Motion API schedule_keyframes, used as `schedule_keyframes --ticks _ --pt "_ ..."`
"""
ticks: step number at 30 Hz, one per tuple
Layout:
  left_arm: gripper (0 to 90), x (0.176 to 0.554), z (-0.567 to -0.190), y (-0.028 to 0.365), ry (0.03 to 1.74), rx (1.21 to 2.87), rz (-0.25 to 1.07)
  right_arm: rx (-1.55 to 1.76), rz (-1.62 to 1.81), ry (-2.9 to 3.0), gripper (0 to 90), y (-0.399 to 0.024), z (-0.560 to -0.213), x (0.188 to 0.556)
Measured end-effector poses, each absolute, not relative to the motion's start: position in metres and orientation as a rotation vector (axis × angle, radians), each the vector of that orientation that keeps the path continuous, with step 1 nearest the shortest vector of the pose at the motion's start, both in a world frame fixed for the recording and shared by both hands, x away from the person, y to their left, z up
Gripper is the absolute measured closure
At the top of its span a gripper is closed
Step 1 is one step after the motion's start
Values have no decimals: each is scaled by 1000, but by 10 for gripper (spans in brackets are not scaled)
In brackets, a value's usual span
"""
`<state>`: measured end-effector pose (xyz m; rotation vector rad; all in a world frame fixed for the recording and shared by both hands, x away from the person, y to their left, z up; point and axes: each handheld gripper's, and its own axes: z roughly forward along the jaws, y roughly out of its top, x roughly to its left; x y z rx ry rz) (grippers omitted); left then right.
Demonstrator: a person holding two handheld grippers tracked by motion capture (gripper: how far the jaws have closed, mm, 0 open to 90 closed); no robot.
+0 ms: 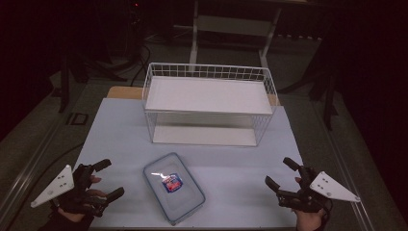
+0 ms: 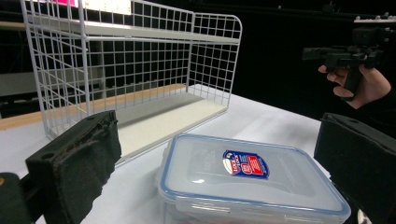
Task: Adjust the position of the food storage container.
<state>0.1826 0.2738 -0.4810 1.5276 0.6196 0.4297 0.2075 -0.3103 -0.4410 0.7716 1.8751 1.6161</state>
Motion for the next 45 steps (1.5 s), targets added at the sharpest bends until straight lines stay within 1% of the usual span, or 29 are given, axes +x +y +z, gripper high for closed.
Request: schedule_keyframes --ticks 5,7,9,10,12,14,15,16,17,18,19,20,21,22,23,24,25,26,29,30,32,33,35,36,37,40,42,45 --pt "4 182 -479 268 618 1546 398 781 1625 1876 125 -310 -439 208" --pt "4 183 -478 266 636 1552 346 781 1642 1876 124 -308 -438 208" --pt "4 183 -477 264 648 1568 329 784 1638 1874 124 -307 -438 207" --pt "5 183 -476 262 656 1618 286 783 1641 1882 124 -306 -438 208" --pt "5 182 -477 261 654 1644 277 786 1639 1878 124 -305 -438 208" --pt "5 182 -479 261 648 1672 227 785 1635 1880 123 -304 -438 208" --pt "5 182 -480 260 649 1686 232 786 1636 1875 123 -303 -438 208" --pt "38 180 -482 256 641 1734 229 789 1645 1871 119 -303 -437 208" --pt "48 180 -482 256 641 1734 229 789 1646 1862 119 -303 -437 209" --pt "84 179 -485 252 625 1777 208 800 1641 1853 119 -303 -437 209" --pt "146 179 -485 252 625 1777 208 809 1637 1853 119 -303 -437 209" --pt "184 178 -486 248 613 1803 200 809 1636 1854 119 -303 -437 209" --pt "184 178 -488 245 595 1832 192 809 1636 1854 119 -303 -437 209" --pt "329 177 -490 242 576 1858 177 810 1636 1855 119 -303 -437 210" --pt "390 177 -492 240 564 1881 157 810 1636 1861 120 -302 -437 210" --pt "390 178 -494 237 552 1909 143 810 1636 1861 120 -302 -437 210" --pt "518 178 -496 235 536 1927 126 808 1640 1861 119 -302 -437 210" --pt "557 180 -500 230 524 1973 90 808 1638 1861 119 -303 -437 210" --pt "638 180 -504 224 510 2001 69 815 1643 1860 120 -303 -437 210" --pt "658 181 -505 221 508 2025 61 818 1641 1860 120 -303 -437 210" --pt "663 181 -508 215 489 2063 39 817 1640 1862 120 -303 -437 210" --pt "730 180 -511 210 465 2111 31 814 1642 1864 120 -303 -438 210" --pt "815 181 -512 207 458 2138 36 814 1638 1864 120 -303 -438 210" --pt "815 181 -514 205 456 2157 38 812 1642 1864 120 -303 -438 210" --pt "890 182 -516 203 457 2169 30 812 1640 1863 120 -304 -437 210" --pt "895 184 -520 199 457 2202 25 813 1643 1863 121 -304 -437 210" --pt "896 189 -526 191 472 2229 -4 817 1646 1863 121 -304 -438 210" --pt "897 193 -528 183 458 2238 -15 815 1645 1863 121 -304 -437 210"
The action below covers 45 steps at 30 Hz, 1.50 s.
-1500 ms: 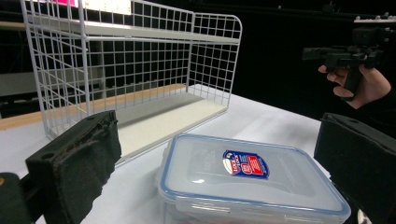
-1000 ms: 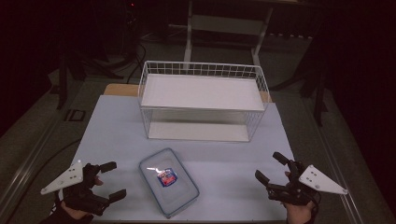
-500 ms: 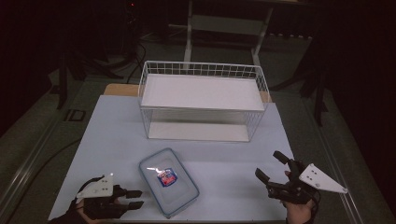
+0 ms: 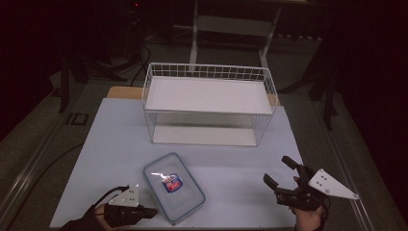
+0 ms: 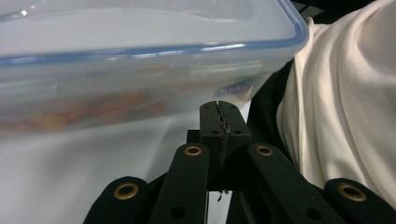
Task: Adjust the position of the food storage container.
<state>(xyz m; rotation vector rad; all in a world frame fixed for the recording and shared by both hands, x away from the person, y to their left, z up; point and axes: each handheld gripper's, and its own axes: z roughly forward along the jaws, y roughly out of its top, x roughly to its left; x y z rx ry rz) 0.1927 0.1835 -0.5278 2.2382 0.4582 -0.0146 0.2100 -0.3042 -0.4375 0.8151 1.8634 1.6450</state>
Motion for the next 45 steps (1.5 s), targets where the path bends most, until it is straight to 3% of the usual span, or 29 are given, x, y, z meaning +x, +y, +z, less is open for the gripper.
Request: schedule_keyframes --ticks 31,45 --pt "898 217 -527 113 411 2229 30 814 1641 1883 124 -304 -440 211" --pt "898 234 -528 88 492 2216 57 821 1647 1885 124 -304 -440 211"
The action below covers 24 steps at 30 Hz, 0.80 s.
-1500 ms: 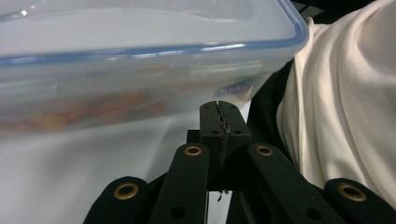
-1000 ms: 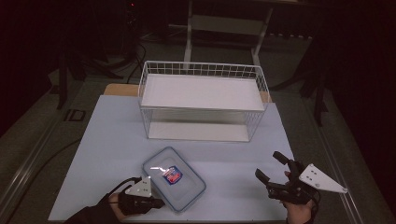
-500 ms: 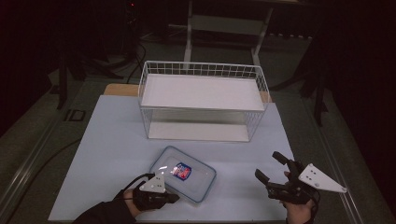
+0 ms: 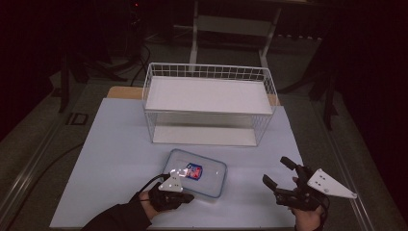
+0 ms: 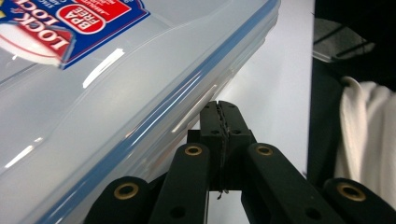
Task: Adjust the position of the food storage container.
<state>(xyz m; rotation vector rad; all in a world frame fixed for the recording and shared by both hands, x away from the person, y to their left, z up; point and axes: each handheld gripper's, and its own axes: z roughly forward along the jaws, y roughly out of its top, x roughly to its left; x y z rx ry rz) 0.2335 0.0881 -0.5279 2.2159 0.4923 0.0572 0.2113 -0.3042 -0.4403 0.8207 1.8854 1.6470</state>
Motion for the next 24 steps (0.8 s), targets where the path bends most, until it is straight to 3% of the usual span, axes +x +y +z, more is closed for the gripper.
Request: schedule_keyframes --ticks 9,18,24 --pt "898 230 -521 130 536 2240 80 818 1646 1890 124 -304 -441 211" --pt "898 247 -524 190 741 2231 204 813 1639 1890 124 -303 -440 211" --pt "898 269 -530 190 772 2204 204 818 1641 1888 126 -303 -441 211"
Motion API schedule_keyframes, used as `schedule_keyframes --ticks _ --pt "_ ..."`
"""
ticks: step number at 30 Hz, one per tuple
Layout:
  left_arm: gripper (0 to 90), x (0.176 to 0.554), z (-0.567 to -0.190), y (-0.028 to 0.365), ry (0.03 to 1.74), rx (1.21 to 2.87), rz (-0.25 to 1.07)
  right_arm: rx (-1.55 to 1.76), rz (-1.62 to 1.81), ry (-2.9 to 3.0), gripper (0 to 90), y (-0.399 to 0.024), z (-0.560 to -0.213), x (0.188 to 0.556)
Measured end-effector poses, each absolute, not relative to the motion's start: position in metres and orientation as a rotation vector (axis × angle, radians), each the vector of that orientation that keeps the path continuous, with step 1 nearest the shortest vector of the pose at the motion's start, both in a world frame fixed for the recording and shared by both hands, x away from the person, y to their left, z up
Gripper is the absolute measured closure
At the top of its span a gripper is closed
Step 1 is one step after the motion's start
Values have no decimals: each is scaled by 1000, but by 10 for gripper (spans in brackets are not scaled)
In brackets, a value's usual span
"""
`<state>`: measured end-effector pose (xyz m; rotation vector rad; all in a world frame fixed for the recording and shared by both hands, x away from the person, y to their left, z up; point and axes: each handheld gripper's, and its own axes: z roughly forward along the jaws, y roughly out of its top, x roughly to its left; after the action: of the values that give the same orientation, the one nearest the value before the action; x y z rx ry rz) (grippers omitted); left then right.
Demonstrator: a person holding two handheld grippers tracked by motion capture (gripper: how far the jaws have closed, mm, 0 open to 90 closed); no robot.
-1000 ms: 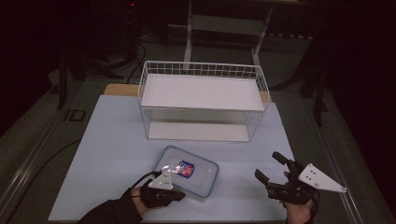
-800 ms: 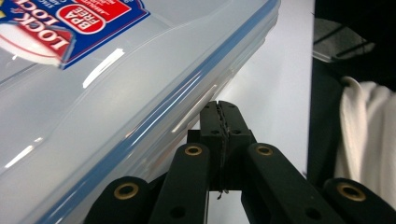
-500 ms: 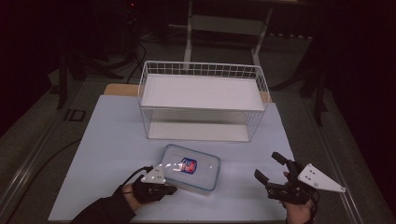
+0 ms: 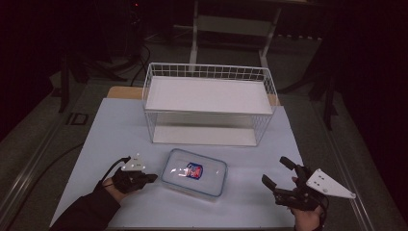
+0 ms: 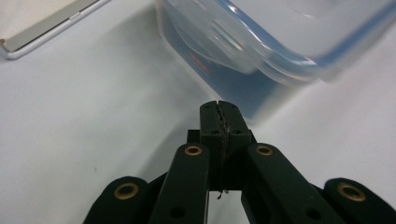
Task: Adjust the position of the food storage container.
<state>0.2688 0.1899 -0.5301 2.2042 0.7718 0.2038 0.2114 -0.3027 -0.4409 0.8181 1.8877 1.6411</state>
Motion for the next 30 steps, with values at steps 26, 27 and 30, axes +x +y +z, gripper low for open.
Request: schedule_keyframes --ticks 26,27,30 --pt "898 259 -530 148 663 2197 55 802 1591 1891 137 -299 -445 216" --pt "898 259 -530 146 661 2190 41 808 1587 1899 137 -299 -446 216" --pt "898 261 -530 140 648 2198 44 858 1559 1946 139 -299 -447 219"
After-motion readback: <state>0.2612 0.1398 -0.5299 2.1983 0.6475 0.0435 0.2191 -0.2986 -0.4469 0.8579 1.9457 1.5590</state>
